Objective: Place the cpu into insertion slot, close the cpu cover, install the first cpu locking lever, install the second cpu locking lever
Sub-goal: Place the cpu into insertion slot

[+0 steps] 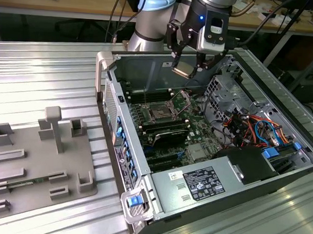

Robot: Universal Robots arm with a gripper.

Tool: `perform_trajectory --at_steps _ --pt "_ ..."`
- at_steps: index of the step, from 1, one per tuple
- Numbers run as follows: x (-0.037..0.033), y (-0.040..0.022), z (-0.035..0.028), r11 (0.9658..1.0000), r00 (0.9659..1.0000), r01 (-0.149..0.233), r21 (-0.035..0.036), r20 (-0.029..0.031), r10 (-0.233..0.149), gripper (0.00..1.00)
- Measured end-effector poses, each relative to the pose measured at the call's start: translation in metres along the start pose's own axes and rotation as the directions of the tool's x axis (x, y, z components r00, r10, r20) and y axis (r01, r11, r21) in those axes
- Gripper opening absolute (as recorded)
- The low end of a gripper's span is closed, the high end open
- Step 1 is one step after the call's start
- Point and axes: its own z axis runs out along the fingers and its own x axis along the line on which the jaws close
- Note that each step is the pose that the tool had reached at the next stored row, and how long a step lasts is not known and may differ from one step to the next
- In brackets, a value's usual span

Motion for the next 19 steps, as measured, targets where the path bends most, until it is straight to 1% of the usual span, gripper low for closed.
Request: perform_trajectory --at_steps 1,4,9,11,13,19 --pt "0.0004 -0.0004 0.0001 0.9999 0.9999 -0.013 -0.0002 0.0011 0.013 0.55" --pt "0.0010 -0.0011 0.0003 0.9994 0.9994 -0.035 -0.0007 0.0031 0.035 0.55" --pt "0.0017 -0.0021 0.0005 0.9979 0.9979 -0.065 -0.0014 0.0058 0.065 0.55" --pt "0.0021 -0.0025 0.0006 0.9969 0.9969 -0.079 -0.0018 0.0069 0.079 0.55" --pt "0.0026 -0.0031 0.0008 0.9952 0.9952 -0.097 -0.0023 0.0086 0.097 0.55" --pt "0.0036 -0.0042 0.0011 0.9907 0.9906 -0.136 -0.0034 0.0120 0.136 0.55"
